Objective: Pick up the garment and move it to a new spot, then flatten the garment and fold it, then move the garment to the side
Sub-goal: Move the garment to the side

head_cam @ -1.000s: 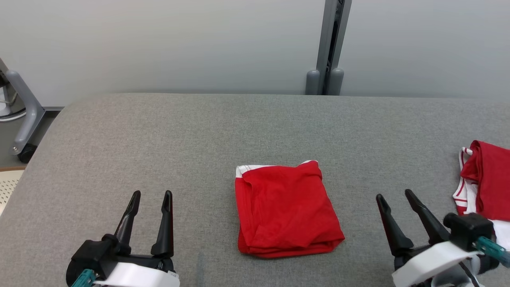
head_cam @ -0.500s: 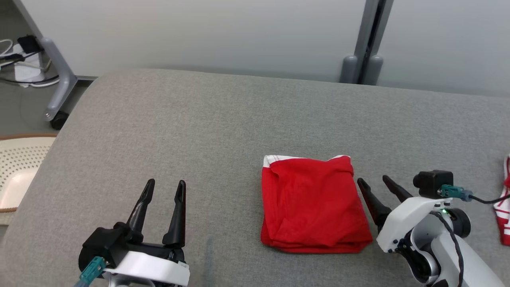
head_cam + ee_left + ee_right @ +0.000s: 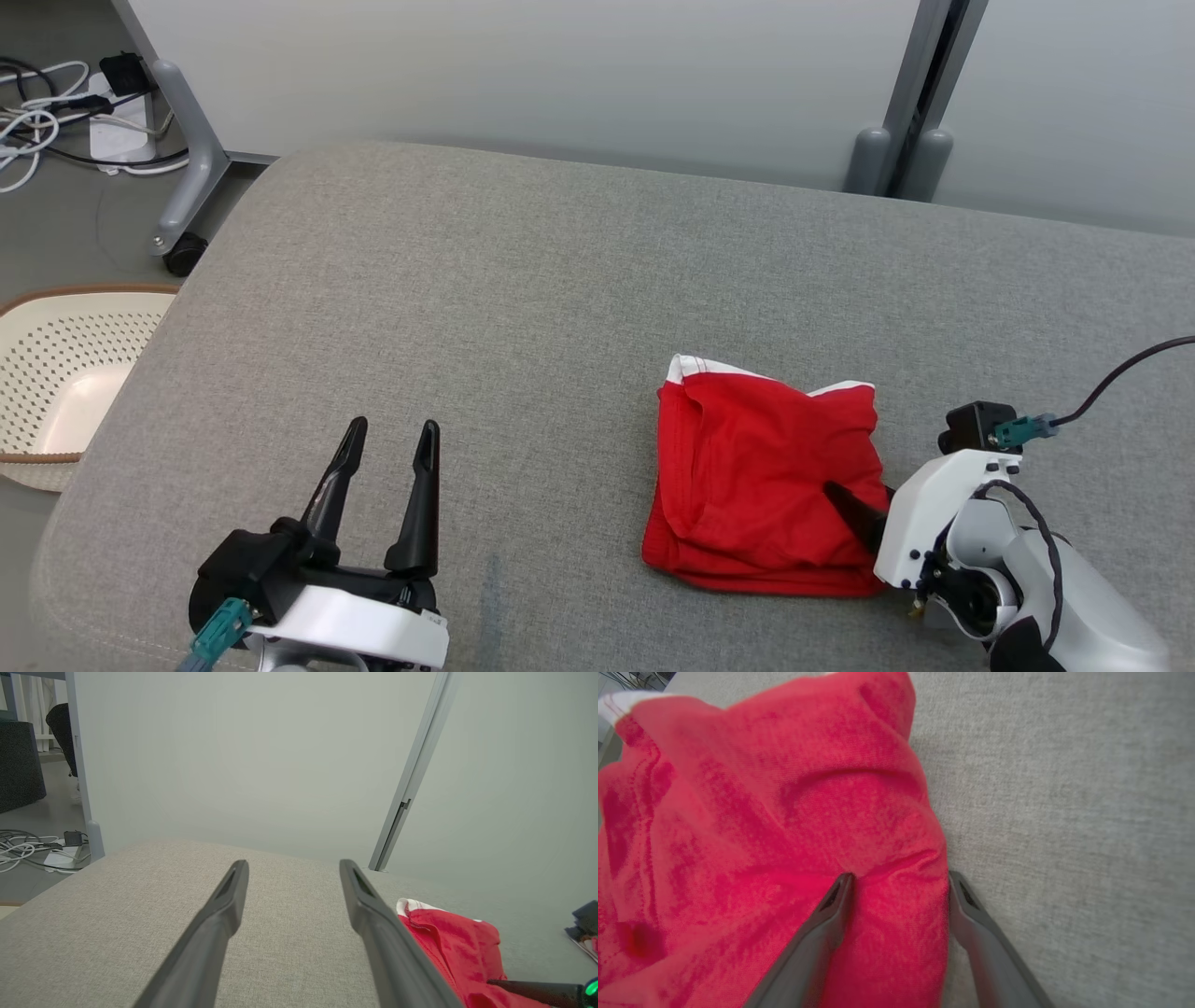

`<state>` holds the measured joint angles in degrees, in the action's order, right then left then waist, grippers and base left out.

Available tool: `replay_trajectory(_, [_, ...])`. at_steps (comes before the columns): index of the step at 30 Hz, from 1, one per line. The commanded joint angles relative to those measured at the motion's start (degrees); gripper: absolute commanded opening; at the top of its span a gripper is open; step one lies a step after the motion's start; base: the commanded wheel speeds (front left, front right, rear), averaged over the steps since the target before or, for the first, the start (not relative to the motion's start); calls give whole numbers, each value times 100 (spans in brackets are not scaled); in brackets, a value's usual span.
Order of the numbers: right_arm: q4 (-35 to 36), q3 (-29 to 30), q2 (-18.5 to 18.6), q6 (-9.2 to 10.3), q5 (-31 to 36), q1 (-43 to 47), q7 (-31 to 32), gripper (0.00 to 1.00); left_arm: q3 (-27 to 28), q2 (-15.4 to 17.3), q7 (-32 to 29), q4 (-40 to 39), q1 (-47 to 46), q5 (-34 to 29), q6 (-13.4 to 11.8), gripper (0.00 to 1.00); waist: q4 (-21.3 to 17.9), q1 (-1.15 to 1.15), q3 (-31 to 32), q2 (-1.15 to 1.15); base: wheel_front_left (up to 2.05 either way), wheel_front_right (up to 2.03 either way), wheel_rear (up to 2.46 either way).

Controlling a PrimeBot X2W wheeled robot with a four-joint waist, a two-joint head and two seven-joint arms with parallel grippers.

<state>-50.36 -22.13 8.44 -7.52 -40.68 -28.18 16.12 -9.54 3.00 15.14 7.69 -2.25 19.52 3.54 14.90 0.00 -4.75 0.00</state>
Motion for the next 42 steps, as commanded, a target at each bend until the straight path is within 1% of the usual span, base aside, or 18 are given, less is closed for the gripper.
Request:
replay_trajectory(1, [-157, -71, -88, 4, -131, 152, 223, 100, 22, 13, -4, 2, -67, -29, 13, 100, 0, 0, 3, 0, 0, 0, 0])
replay_trajectory(2, [-139, -59, -115, 4, -197, 132, 225, 69, 27, 12, -4, 7, -60, -27, 11, 100, -5, 0, 8, 0, 0, 0, 0])
replay_trajectory(3, [-124, -53, -129, 4, -251, 111, 207, 21, 29, 12, -3, 8, -51, -26, 11, 100, -12, 0, 17, 0, 0, 0, 0])
replay_trajectory(4, [-106, -64, -129, 3, -288, 91, 176, 0, 31, 10, -4, 11, -43, -28, 11, 100, -20, 0, 24, 0, 0, 0, 0])
replay_trajectory(11, [132, -189, -9, 3, -385, -53, -458, 0, 26, 6, -3, 8, 11, -69, 10, 100, -183, 0, 146, 0, 0, 0, 0])
replay_trajectory(15, [311, -293, 112, 3, -474, -16, -782, 0, 5, 16, -4, -43, 58, -136, 39, 100, -408, 0, 266, 0, 0, 0, 0])
replay_trajectory(18, [472, -385, 264, 3, -529, 93, -910, 0, -29, 26, -4, -86, 125, -163, 59, 100, -670, 0, 356, 0, 0, 0, 0])
replay_trajectory(19, [472, -385, 264, 3, -529, 93, -910, 0, -29, 26, -4, -86, 125, -163, 59, 100, -670, 0, 356, 0, 0, 0, 0])
replay_trajectory(21, [622, -460, 387, 3, -539, 174, -984, 0, -84, 23, -4, -103, 161, -185, 80, 100, -874, 0, 400, 0, 0, 0, 0])
replay_trajectory(22, [761, -548, 494, 3, -500, 251, -1036, 0, -139, 24, -4, -119, 172, -204, 95, 100, -1112, 0, 430, 0, 0, 0, 0])
replay_trajectory(23, [834, -580, 553, 3, -475, 287, -1049, 0, -188, 24, -4, -121, 168, -222, 104, 100, -1232, 0, 431, 0, 0, 0, 0])
replay_trajectory(27, [1112, -704, 683, 3, -488, 389, -1036, 0, -371, 20, -8, -102, 151, -243, 140, 100, -1759, 0, 418, 0, 0, 0, 0])
replay_trajectory(32, [1387, -751, 726, 2, -431, 375, -976, 0, -549, 12, -7, -110, 47, -187, 138, 100, -2397, 0, 317, 0, 0, 0, 0])
replay_trajectory(37, [1553, -768, 705, 2, -390, 296, -961, 0, -688, 11, -6, -102, -78, -182, 120, 100, -2844, 0, 191, 0, 0, 0, 0])
replay_trajectory(42, [1661, -786, 672, 2, -352, 193, -1024, 0, -769, 12, -6, -78, -184, -198, 137, 100, -3075, 0, 68, 0, 0, 0, 0])
